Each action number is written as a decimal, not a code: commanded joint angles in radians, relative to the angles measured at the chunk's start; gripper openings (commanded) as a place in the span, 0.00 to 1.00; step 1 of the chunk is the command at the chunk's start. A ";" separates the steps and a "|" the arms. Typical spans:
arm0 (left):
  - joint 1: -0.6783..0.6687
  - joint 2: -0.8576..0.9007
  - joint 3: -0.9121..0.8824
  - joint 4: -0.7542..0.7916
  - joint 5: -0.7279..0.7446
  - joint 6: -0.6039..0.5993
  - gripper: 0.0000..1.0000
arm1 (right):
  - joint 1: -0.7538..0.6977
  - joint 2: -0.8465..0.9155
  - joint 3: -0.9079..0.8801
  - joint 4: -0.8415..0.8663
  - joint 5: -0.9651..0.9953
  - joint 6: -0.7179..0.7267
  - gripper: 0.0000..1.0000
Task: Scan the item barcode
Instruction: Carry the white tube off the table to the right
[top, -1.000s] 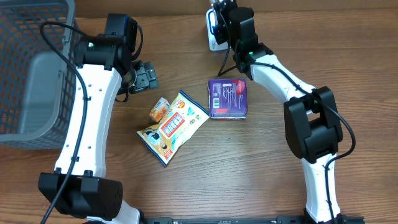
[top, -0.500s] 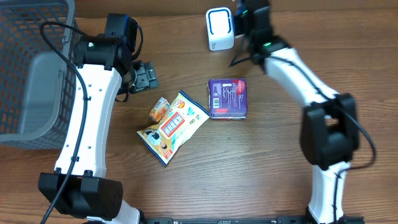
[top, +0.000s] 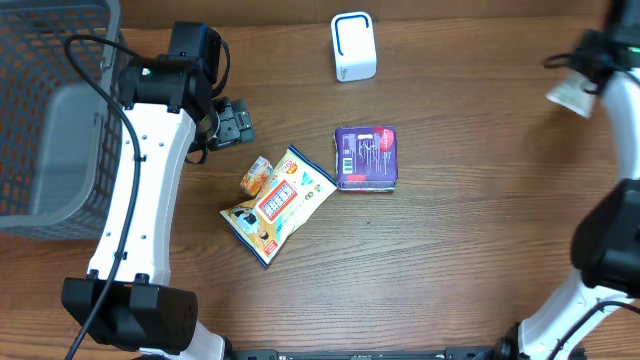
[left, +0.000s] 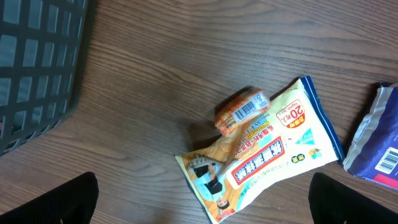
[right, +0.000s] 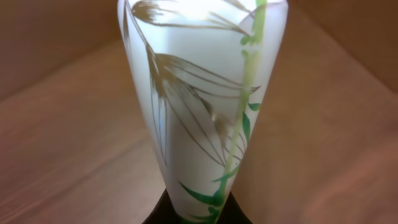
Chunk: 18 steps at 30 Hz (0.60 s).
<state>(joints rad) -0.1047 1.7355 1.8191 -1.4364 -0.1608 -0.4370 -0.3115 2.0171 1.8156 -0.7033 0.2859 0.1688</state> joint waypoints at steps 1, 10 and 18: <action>0.000 0.006 0.008 0.001 0.001 0.011 1.00 | -0.099 0.000 0.008 0.001 0.008 0.019 0.04; 0.000 0.006 0.008 0.001 0.001 0.011 1.00 | -0.344 0.092 -0.019 0.039 0.007 0.307 0.04; 0.000 0.006 0.008 0.001 0.001 0.011 1.00 | -0.424 0.190 -0.019 0.109 -0.003 0.306 0.04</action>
<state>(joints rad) -0.1047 1.7355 1.8191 -1.4364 -0.1608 -0.4370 -0.7345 2.1983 1.7908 -0.6186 0.2848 0.4450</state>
